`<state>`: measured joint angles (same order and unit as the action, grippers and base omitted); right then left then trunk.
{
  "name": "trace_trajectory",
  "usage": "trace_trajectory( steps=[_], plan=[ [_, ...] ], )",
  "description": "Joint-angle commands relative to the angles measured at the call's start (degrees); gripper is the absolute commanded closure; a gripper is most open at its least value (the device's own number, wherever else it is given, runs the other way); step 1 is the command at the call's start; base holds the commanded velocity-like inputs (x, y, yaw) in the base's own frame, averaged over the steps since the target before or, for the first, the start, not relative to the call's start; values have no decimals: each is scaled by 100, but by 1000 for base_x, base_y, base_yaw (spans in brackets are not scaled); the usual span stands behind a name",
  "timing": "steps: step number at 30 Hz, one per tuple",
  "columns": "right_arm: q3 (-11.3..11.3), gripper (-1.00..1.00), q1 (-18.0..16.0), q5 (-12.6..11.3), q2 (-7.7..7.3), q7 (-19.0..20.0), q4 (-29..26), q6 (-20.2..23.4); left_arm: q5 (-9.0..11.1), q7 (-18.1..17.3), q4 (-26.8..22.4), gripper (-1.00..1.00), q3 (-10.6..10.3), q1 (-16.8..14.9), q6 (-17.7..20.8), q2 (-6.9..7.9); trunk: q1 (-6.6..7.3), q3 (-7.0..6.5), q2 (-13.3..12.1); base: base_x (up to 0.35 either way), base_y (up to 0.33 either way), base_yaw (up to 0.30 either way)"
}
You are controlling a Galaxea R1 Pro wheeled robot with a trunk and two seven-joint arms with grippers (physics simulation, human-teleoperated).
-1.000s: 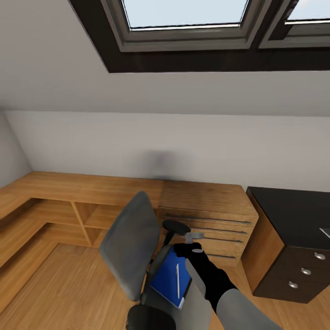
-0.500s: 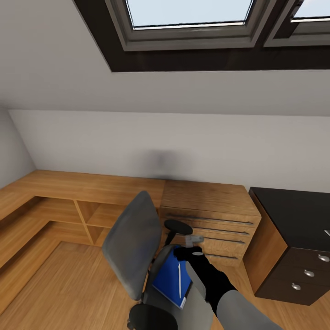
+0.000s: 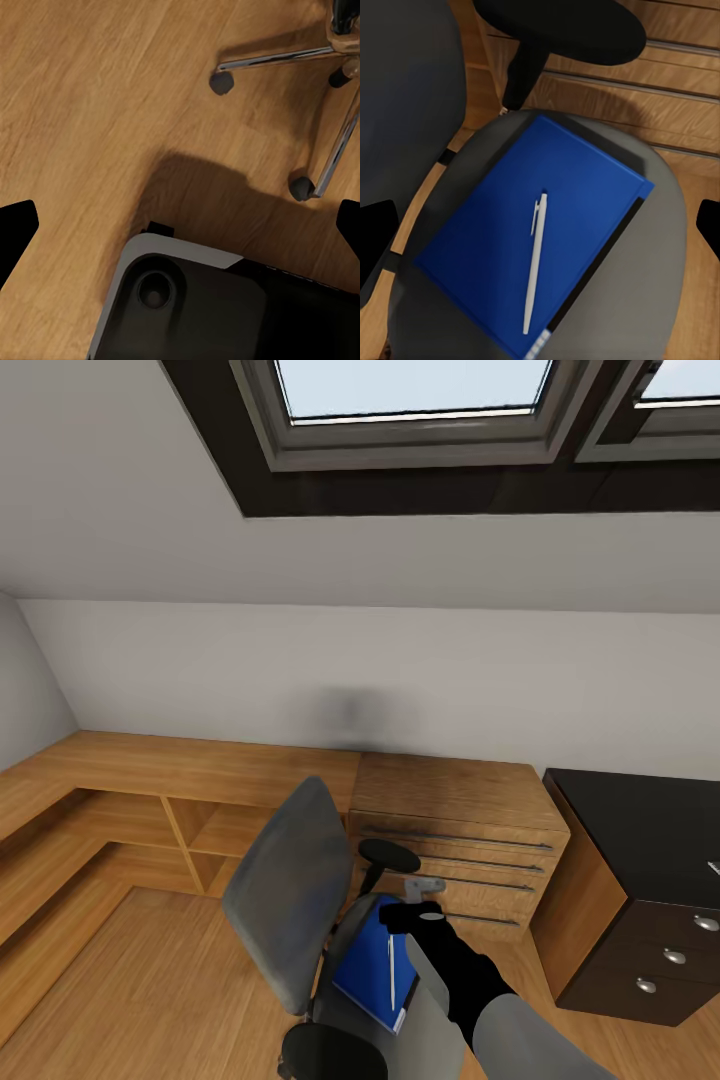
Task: In the bedroom, organize the workspace by keeping the computer under the desk, ensuring the monitor is on the desk, placing the keyboard on the desk next to the monitor, placing the mouse on the desk next to the keyboard, moving the folder from the swivel chair onto the desk next to the mouse, stacking the notebook on top of the folder with the pen on top of the notebook, and positioning the swivel chair next to the desk.
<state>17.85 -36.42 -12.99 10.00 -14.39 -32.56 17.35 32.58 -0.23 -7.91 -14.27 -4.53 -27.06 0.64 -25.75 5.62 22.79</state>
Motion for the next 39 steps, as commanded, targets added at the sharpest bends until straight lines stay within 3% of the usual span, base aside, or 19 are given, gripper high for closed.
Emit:
trace_trajectory(
  steps=[1, 20, 30, 39],
  plan=[
    [19, -100, -5, -42, 0, -46, -6, 23, 55, -3, 3, -100, -49, -4, -18, 3, -3, 13, 12, 0, 0, 0],
    [18, -100, -5, -45, 0, -51, -5, 65, 55, 3, 4, -100, -46, -4, -16, 5, -3, 13, 12, 0, 0, 0],
    [12, -100, -5, -76, 0, -55, -21, 588, 64, 31, 4, -100, -41, -4, -11, -1, -223, 192, 414, 0, 0, 0],
    [22, -100, -5, -80, 0, -57, -38, 666, 69, 40, 5, -100, -41, -5, -10, -2, -421, 354, 775, 0, 0, 0]
  ],
)
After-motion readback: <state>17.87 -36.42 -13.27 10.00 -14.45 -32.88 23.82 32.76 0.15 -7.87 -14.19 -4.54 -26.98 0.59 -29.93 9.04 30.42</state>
